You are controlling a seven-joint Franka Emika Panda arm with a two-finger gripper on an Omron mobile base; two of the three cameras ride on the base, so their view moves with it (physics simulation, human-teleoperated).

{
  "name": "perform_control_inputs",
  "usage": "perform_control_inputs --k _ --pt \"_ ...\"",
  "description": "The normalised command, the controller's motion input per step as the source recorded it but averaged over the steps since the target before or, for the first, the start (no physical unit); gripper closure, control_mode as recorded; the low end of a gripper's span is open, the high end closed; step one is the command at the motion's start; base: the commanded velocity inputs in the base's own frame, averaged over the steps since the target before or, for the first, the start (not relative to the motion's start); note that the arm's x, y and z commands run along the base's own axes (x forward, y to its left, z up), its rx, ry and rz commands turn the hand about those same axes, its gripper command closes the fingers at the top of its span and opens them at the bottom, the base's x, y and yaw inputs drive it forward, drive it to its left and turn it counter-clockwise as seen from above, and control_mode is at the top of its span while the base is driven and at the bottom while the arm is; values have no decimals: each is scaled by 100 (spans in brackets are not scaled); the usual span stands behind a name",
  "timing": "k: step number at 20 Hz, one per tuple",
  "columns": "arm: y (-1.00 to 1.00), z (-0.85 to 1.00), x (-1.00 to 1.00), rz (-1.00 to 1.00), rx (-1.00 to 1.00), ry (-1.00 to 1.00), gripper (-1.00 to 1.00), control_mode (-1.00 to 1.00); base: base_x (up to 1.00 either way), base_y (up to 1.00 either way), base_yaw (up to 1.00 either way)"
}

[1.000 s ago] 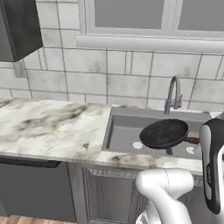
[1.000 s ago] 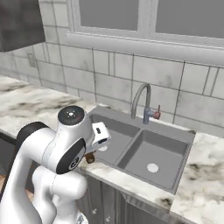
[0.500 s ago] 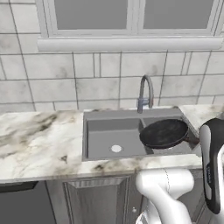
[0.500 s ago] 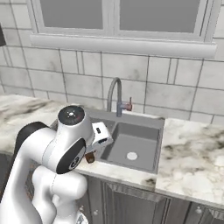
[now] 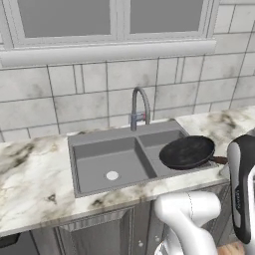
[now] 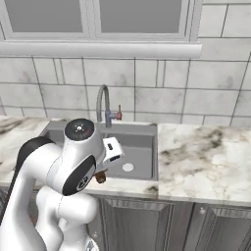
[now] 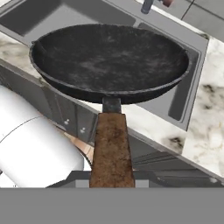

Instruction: Move the pot and pan from the stove into the sink.

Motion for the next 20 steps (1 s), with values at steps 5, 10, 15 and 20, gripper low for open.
perform_control_inputs --k 5,10,15,20 --pt "0 0 0 0 0 0 100 100 0 -9 -21" --pt "-1 0 11 0 0 0 100 -100 0 0 0" --pt "-17 -3 62 0 3 2 100 -100 0 0 0" --pt "-24 -6 68 3 4 6 100 -100 0 0 0"
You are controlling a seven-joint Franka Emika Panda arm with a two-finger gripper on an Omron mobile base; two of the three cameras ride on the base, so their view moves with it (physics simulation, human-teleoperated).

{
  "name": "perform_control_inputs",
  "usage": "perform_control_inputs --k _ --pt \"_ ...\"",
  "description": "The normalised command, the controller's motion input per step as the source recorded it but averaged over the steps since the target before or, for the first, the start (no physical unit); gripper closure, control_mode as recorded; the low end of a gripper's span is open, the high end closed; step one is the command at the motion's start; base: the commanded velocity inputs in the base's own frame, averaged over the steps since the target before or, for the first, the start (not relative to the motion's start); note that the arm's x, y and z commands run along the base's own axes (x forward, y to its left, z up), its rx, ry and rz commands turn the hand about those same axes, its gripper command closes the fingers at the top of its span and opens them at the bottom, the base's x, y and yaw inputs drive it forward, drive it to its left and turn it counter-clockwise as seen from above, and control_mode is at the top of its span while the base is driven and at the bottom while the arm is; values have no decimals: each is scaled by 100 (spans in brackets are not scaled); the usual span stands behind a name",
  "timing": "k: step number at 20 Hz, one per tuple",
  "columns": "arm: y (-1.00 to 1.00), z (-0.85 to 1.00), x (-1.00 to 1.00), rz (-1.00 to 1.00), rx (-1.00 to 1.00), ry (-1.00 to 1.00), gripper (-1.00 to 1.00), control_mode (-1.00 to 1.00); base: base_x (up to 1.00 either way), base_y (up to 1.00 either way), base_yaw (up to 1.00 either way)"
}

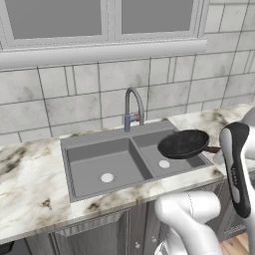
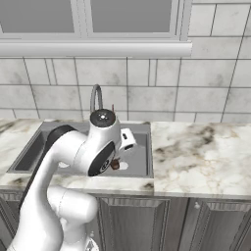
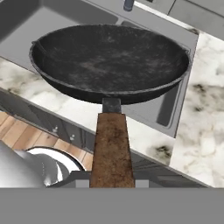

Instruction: Move the pot and pan from the stove into the sink.

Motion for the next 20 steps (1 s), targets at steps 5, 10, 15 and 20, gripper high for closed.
perform_control_inputs --k 5,10,15,20 --pt "-12 -20 72 4 0 6 100 -100 0 0 0" --pt "-1 -10 19 1 0 0 100 -100 0 0 0" --pt "0 -35 11 0 0 3 100 -100 0 0 0" --pt "0 -58 39 -2 -1 3 100 -100 0 0 0"
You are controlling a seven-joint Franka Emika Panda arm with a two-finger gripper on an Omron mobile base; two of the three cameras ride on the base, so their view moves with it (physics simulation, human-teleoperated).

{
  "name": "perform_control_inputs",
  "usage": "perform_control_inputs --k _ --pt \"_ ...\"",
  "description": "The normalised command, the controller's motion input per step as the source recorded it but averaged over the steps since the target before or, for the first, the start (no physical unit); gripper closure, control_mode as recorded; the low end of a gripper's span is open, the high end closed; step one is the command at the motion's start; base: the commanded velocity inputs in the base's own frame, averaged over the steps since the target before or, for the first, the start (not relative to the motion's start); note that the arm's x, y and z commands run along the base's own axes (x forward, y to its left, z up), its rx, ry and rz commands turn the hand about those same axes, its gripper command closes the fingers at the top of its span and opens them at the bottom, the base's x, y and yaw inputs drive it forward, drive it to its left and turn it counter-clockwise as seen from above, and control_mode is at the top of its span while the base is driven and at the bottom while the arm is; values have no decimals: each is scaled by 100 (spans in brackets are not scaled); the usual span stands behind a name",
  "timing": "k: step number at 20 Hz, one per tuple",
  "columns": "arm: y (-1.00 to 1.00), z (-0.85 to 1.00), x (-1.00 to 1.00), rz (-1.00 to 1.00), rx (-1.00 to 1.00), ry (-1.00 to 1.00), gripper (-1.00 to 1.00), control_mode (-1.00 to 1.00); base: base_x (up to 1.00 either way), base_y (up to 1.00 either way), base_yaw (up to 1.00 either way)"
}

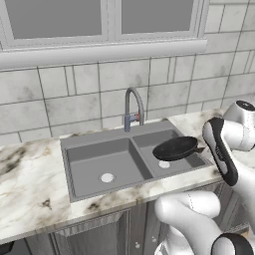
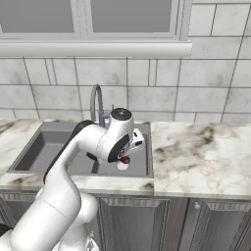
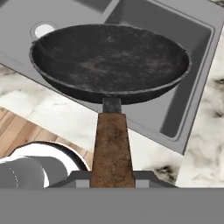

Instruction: Move the pot and pan from the stove into the sink.

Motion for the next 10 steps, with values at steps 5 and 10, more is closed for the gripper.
perform_control_inputs --k 5,10 --pt "0 -42 73 -8 -1 0 100 -100 0 0 0" --pt "0 -43 81 -7 0 0 100 -100 0 0 0"
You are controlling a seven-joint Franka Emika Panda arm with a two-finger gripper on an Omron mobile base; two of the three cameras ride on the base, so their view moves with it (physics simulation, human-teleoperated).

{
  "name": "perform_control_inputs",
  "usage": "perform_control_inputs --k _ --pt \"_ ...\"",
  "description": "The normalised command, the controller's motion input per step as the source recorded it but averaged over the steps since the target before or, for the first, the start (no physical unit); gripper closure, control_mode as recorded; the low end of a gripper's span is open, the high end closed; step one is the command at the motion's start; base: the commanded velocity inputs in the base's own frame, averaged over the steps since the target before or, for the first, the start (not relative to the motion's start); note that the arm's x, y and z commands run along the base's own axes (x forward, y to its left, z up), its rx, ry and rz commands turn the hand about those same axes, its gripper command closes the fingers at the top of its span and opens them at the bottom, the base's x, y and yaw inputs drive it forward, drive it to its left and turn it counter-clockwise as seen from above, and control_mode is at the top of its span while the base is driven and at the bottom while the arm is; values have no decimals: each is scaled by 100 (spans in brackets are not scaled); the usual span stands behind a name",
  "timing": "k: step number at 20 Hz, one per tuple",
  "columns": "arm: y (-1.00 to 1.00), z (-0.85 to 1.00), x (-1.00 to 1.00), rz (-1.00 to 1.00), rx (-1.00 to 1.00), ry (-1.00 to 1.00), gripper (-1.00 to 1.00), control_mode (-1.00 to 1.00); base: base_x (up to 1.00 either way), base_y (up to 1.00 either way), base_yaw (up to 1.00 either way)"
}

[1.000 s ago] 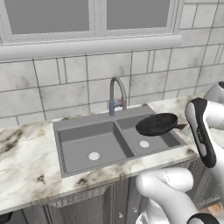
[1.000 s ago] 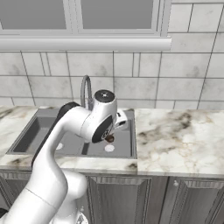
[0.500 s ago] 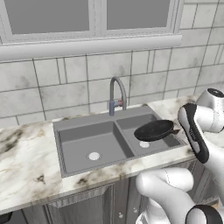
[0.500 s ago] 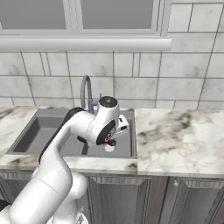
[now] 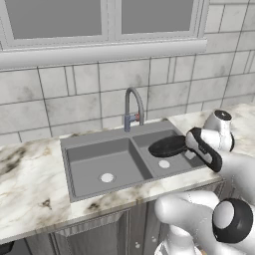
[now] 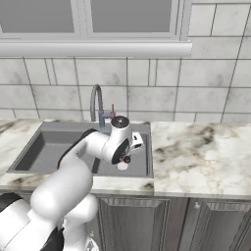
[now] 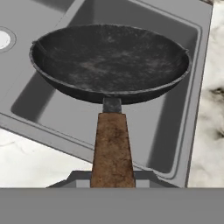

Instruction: Move the pot and pan from the stove into the sink.

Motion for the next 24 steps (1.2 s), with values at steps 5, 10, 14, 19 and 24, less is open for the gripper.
perform_control_inputs --k 5,10,14,19,24 --pt "8 -37 63 -5 -4 1 100 -100 0 0 0" --pt "18 -36 53 -5 -8 1 100 -100 0 0 0" --pt "16 -51 35 -2 -10 7 100 -100 0 0 0" --pt "5 -30 25 -1 -4 2 100 -100 0 0 0" --pt "0 -36 26 0 -3 0 100 -100 0 0 0"
